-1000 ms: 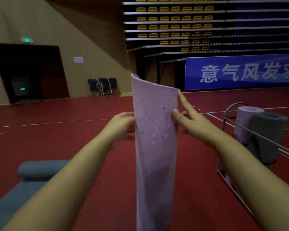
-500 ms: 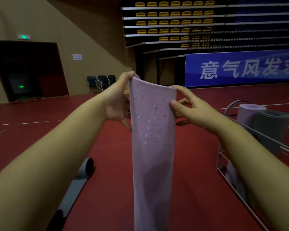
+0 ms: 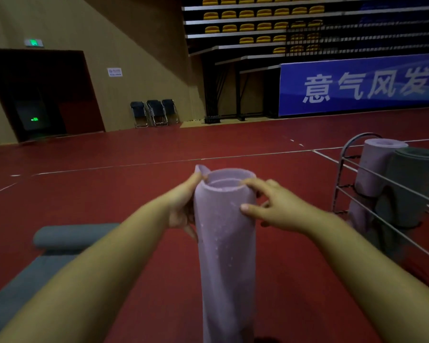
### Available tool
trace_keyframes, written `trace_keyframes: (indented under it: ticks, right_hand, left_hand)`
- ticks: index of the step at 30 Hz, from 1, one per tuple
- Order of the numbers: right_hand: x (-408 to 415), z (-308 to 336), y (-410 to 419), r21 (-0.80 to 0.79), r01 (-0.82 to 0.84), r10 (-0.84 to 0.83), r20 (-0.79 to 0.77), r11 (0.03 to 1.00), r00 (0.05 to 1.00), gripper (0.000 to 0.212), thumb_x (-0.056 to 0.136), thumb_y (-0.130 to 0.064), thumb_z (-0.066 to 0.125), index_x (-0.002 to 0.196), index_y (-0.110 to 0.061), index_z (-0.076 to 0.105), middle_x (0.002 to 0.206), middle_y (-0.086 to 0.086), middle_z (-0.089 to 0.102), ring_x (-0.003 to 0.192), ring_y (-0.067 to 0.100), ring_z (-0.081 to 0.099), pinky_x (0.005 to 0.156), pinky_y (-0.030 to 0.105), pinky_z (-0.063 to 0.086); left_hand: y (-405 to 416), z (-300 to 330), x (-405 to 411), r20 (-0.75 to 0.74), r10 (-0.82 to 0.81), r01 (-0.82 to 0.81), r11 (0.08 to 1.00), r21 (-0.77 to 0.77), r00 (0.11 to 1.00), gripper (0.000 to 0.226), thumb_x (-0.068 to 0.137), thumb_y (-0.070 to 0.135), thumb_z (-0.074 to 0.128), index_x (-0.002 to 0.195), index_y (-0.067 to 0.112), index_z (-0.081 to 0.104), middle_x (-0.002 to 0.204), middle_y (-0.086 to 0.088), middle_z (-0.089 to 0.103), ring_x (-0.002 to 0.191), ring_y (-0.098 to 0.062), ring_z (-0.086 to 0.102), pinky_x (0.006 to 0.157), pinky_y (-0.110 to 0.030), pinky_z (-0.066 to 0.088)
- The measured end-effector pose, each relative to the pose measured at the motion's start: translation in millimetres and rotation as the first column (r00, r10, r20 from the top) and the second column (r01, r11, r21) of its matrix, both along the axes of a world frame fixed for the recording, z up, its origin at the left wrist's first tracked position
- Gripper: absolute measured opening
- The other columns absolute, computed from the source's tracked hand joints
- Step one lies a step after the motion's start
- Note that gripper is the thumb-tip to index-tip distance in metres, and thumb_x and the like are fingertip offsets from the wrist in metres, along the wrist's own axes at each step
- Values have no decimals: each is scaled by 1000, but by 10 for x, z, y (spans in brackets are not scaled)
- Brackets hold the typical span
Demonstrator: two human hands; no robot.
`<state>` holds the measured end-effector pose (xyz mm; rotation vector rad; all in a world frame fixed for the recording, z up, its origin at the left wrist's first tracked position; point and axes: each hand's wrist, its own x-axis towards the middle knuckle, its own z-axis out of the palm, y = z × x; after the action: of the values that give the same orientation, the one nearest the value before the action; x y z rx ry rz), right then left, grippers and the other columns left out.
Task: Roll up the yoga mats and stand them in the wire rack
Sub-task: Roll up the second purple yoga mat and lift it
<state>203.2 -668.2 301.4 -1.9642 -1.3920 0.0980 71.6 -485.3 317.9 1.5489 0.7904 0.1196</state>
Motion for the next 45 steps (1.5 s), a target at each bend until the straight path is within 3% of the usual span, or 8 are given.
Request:
trace_keyframes:
  ticks: [5, 11, 15, 22, 29, 34, 38, 45]
  right_hand:
    - [-46, -333, -13, 104, -18, 27, -83, 994, 996, 52, 87, -29, 66, 134, -33, 44, 113, 4, 41, 74, -3, 53, 63, 2, 42]
    - [-11, -219, -51, 84, 53, -53, -11, 995, 999, 36, 92, -38, 53, 128, -45, 50, 117, 6, 47, 99, 16, 59, 91, 20, 42]
    - [-25, -105, 66, 99, 84, -80, -50, 992, 996, 30, 99, -32, 43, 119, -31, 65, 149, 14, 34, 141, 16, 26, 108, 38, 37]
    - [-104, -404, 152, 386, 171, -127, -138, 906, 982, 21, 93, -26, 57, 110, -30, 70, 124, -5, 60, 122, 5, 49, 99, 40, 47]
    - [-353, -529, 26, 335, 235, -241, -26, 912, 970, 27, 96, -27, 53, 119, -25, 65, 131, 6, 59, 129, 19, 47, 95, 10, 28]
    - [-310, -121, -55, 235, 198, -146, -221, 952, 964, 34, 98, -34, 46, 129, -29, 58, 113, 1, 68, 96, 19, 68, 86, 33, 53]
    - [-126, 216, 118, 36, 162, -125, -479, 986, 869, 35, 93, -34, 57, 128, -31, 56, 92, 1, 65, 76, 13, 59, 59, 23, 47]
    - [-88, -217, 403, 118, 199, -165, -243, 973, 956, 36, 95, -11, 44, 126, -17, 61, 90, -1, 46, 87, 21, 53, 80, 34, 50]
  left_hand:
    - [-8, -207, -3, 15, 39, -38, 998, -45, 999, 63, 84, 66, 41, 109, 14, 64, 109, -19, 63, 95, -34, 60, 86, -67, 43]
    - [33, 72, -63, 2, 134, -126, 932, 339, 991, 65, 87, 64, 47, 119, 8, 56, 111, -17, 59, 90, -34, 65, 73, -46, 56]
    - [-14, 228, -120, -43, -51, 61, 961, 269, 998, 41, 94, 42, 52, 114, 7, 61, 112, -23, 64, 98, -37, 65, 77, -48, 56]
    - [51, 34, -84, 42, -2, -4, 989, 149, 999, 38, 96, 44, 48, 110, 11, 60, 113, -21, 63, 97, -33, 65, 70, -46, 57]
    - [31, 20, -102, -96, -72, 87, 982, 169, 993, 38, 99, 35, 38, 124, 12, 53, 125, -16, 57, 106, -38, 60, 87, -65, 46]
    - [-23, 132, -327, -142, -61, 86, 980, 178, 988, 30, 99, 29, 41, 111, 8, 58, 125, -21, 57, 101, -42, 62, 89, -66, 44]
    - [-27, 185, -451, 28, -84, 80, 990, 115, 996, 42, 97, 45, 44, 137, 32, 44, 120, -14, 55, 100, -41, 61, 78, -55, 54]
    - [54, -7, -233, -60, -45, 61, 950, 307, 997, 43, 100, 39, 42, 140, 50, 33, 121, 3, 43, 101, -38, 60, 80, -59, 52]
